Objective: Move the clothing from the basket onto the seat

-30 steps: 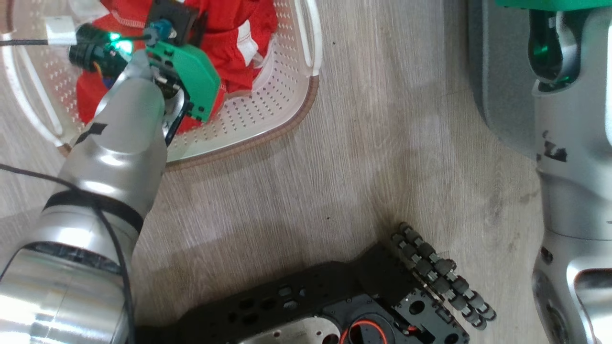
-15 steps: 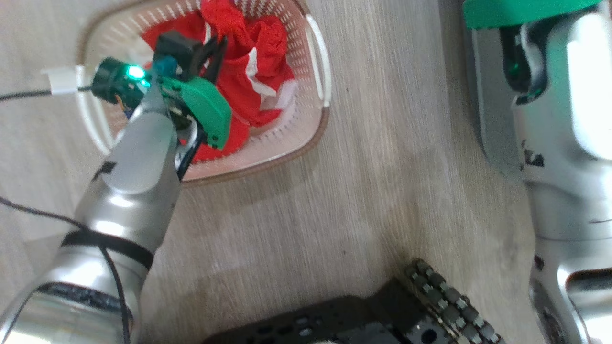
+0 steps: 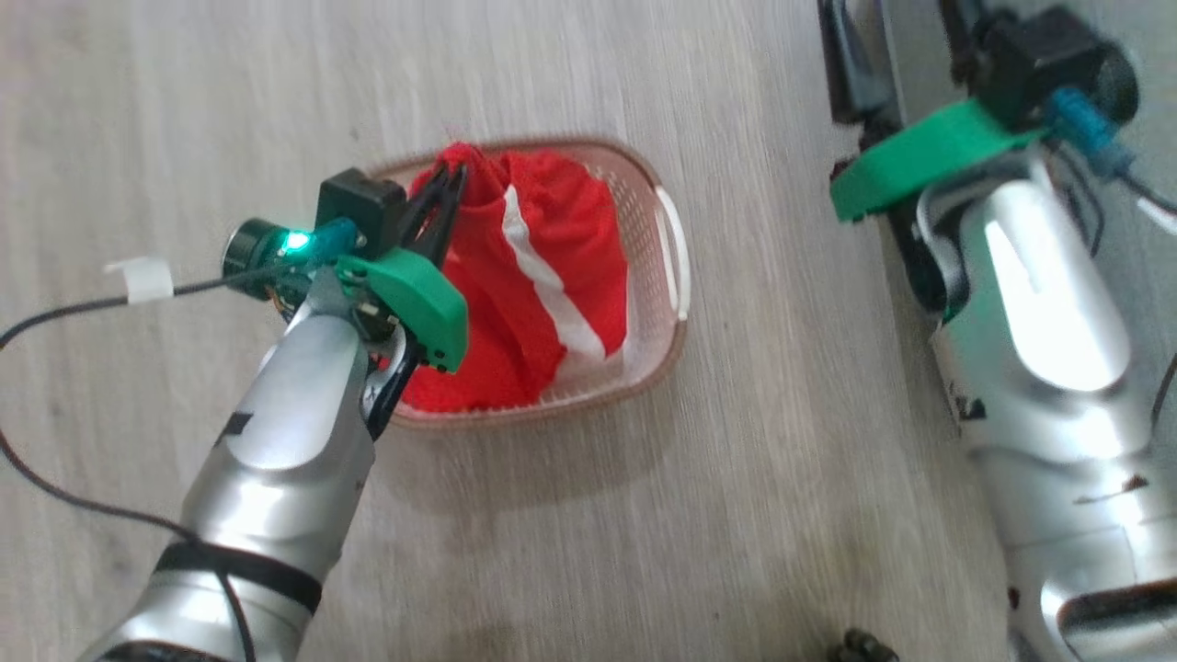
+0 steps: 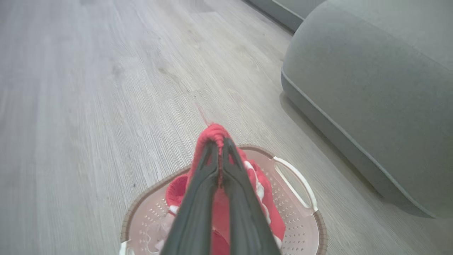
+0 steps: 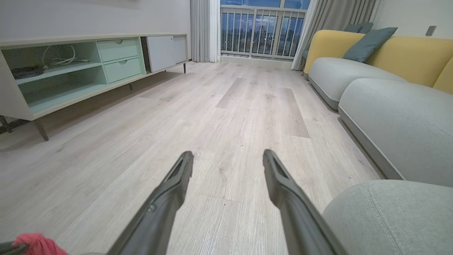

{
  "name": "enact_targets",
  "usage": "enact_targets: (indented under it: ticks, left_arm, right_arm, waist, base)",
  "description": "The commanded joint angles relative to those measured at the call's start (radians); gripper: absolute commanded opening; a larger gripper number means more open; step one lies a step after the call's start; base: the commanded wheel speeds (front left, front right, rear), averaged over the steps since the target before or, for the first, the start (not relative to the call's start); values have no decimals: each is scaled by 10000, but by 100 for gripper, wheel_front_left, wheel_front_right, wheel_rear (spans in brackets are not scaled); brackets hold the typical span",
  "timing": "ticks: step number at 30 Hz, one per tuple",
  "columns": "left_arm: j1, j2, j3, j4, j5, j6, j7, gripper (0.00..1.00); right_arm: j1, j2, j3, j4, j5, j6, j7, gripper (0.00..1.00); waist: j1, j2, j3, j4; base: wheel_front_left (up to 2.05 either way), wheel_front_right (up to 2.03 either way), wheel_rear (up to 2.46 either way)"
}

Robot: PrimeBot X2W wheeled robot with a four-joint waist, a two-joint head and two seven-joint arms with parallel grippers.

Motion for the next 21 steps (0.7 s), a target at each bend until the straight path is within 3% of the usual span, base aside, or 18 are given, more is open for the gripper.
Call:
enact_targets:
  ticks: [1, 12, 21]
  left_arm:
    - [98, 142, 345, -457, -83, 0, -53, 0]
    - [986, 62, 1043, -1851, 16, -5, -53, 0]
    - [780, 30, 1372, -3152, 187, -7, -53, 0]
  right_arm:
    - [221, 151, 108, -163, 88, -2, -51, 100]
    - [1676, -35, -61, 467, 375, -2, -51, 100]
    - [2617, -143, -161, 579, 510, -2, -51, 100]
  waist:
    - [2, -1, -983, 516]
    - [2, -1, -3086, 1072]
    - [2, -1, -3874, 1305]
  base:
    - [0, 0, 0]
    - [0, 0, 0]
    - [0, 0, 0]
